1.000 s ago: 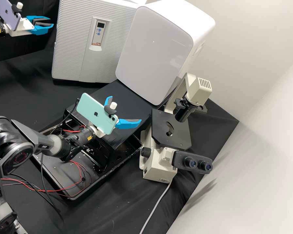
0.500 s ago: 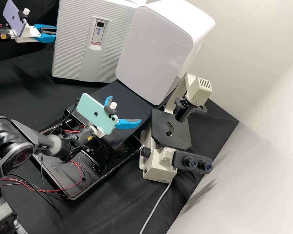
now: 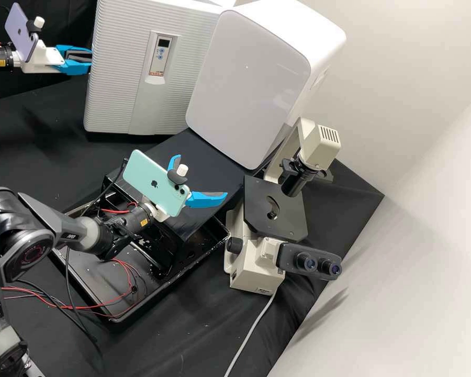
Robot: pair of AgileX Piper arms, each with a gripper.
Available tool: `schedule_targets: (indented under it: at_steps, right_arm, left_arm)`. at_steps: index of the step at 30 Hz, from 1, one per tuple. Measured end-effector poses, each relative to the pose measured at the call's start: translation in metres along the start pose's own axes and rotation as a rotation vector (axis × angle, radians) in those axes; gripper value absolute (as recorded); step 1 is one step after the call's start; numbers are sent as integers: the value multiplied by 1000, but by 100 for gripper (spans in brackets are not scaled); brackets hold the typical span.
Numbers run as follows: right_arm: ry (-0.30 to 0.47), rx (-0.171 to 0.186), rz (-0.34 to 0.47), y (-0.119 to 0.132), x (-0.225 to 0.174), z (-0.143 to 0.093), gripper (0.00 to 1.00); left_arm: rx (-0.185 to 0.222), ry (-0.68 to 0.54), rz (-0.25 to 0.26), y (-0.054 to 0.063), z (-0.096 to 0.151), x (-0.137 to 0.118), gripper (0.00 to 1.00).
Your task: Open the incubator door
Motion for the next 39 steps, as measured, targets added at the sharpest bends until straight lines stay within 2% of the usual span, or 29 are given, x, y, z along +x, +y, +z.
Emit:
schedule_targets:
  at_steps: [4,11,22,26,29,31,34,35,39]
  right_arm:
    - [0,0,0,0,0,0,100]
    - [0,0,0,0,0,0,100]
    - [0,0,0,0,0,0,100]
    - [0,0,0,0,0,0,100]
    - [0,0,0,0,0,0,100]
    - [0,0,0,0,0,0,100]
    - [0,0,0,0,0,0,100]
    - [0,0,0,0,0,0,100]
    - [0,0,0,0,0,0,100]
  left_arm:
    - [50,-87,-1,-2,15,-8,0]
    - [77,-198,52,4,43,-27,0]
    - [56,-184,56,3,45,-34,0]
    - [49,-149,80,4,43,-36,0]
    - [67,-89,101,5,38,-38,0]
    - [87,-12,110,4,31,-38,0]
    - [95,131,104,1,14,-43,0]
    - [84,181,106,0,9,-46,100]
    - [71,332,98,-6,-9,-55,100]
